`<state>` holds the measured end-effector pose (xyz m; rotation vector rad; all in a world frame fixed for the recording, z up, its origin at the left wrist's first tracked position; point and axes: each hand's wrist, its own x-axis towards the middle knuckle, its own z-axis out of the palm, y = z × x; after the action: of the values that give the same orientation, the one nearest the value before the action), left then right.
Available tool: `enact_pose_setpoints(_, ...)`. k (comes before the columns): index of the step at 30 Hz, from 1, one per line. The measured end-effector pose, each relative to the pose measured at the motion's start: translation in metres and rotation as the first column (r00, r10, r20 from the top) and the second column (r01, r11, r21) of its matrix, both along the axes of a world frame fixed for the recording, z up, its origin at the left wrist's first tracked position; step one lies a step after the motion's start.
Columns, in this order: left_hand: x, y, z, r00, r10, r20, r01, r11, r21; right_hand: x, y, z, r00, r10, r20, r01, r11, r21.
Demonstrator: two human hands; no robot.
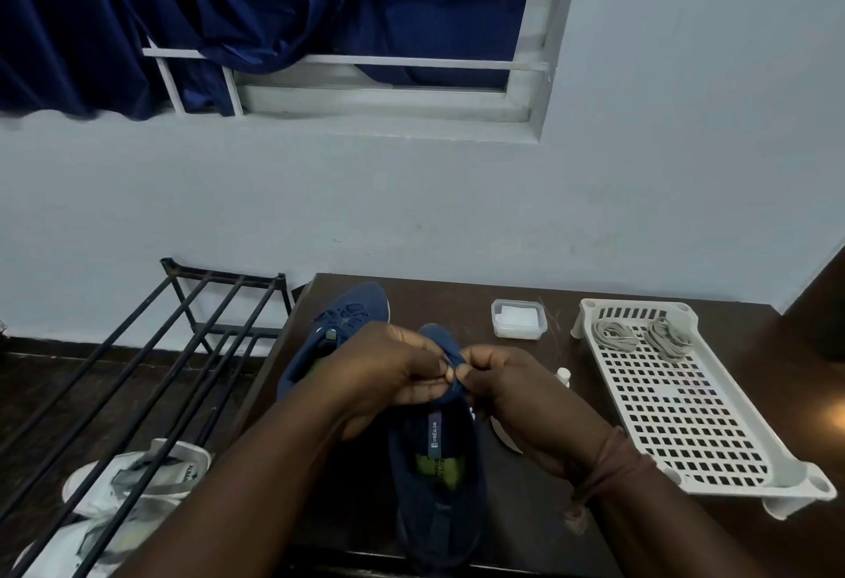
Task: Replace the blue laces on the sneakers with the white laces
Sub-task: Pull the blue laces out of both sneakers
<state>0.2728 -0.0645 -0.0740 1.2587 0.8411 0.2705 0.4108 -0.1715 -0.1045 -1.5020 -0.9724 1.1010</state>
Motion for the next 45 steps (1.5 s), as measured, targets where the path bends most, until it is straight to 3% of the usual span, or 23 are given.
enact_pose_setpoints(4, -0.007, 0.004, 0.008, 0.999, -0.044, 0.005, 0.044, 0.997, -0.059, 0.0, -0.003, 0.003, 0.999, 0.035, -0.029, -0.035, 0.999, -0.018)
enact_pose_setpoints(8, -0.01, -0.001, 0.018, 0.993, -0.111, -0.049, 0.113, 0.992, 0.047, 0.002, -0.006, 0.005, 0.997, 0.05, -0.053, -0.051, 0.999, -0.013)
enact_pose_setpoints(15, -0.025, 0.0, 0.043, 0.983, 0.14, 0.118, -0.164, 0.96, 0.228, 0.023, -0.028, 0.02, 0.992, -0.123, -0.024, 0.12, 0.988, -0.099)
enact_pose_setpoints(21, 0.027, -0.04, 0.007, 0.999, 0.01, 0.032, -0.021, 0.942, 0.335, 0.054, -0.055, 0.032, 0.96, -0.275, -0.052, 0.27, 0.959, -0.087)
enact_pose_setpoints(26, 0.086, -0.075, -0.001, 0.995, 0.002, 0.099, -0.017, 0.987, 0.158, 0.089, -0.085, 0.033, 0.918, -0.394, -0.047, 0.384, 0.912, -0.146)
enact_pose_setpoints(32, 0.143, -0.118, -0.023, 0.99, 0.019, 0.141, -0.026, 0.998, 0.049, 0.127, -0.116, 0.016, 0.843, -0.524, 0.124, 0.534, 0.787, -0.308)
enact_pose_setpoints(35, 0.171, -0.136, -0.04, 0.995, 0.043, 0.095, -0.044, 0.999, 0.012, 0.141, -0.125, 0.009, 0.81, -0.443, 0.384, 0.576, 0.725, -0.378)
enact_pose_setpoints(36, 0.178, -0.141, -0.045, 0.996, 0.05, 0.071, -0.053, 0.998, 0.032, 0.144, -0.128, 0.008, 0.781, -0.383, 0.494, 0.593, 0.704, -0.391)
enact_pose_setpoints(39, 0.189, -0.152, -0.056, 0.999, 0.021, -0.034, -0.014, 0.977, 0.212, 0.153, -0.134, 0.0, 0.763, -0.353, 0.542, 0.612, 0.664, -0.43)
enact_pose_setpoints(45, 0.192, -0.163, -0.068, 0.982, -0.031, -0.186, 0.12, 0.863, 0.491, 0.156, -0.133, -0.009, 0.641, -0.306, 0.704, 0.725, 0.541, -0.426)
